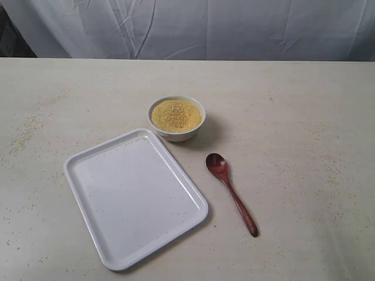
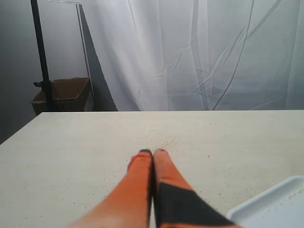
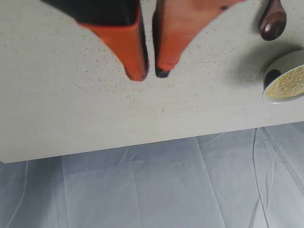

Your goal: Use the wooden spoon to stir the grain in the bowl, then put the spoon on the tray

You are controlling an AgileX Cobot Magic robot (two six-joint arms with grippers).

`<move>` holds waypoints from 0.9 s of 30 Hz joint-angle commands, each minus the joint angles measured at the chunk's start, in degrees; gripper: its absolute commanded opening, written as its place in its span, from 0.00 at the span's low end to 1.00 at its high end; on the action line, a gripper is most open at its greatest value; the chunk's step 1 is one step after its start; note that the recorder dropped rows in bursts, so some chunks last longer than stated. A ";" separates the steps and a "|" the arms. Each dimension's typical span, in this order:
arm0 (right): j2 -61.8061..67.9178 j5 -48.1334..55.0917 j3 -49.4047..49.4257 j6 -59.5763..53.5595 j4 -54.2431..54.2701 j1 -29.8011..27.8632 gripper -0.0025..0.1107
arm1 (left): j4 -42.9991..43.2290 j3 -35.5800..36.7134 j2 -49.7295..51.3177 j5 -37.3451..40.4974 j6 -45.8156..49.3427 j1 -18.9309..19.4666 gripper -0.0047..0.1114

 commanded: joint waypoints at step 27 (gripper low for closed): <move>13.59 -15.93 -15.92 2.63 10.54 -0.11 0.01 | -0.18 0.28 -0.28 0.00 -0.25 -0.26 0.04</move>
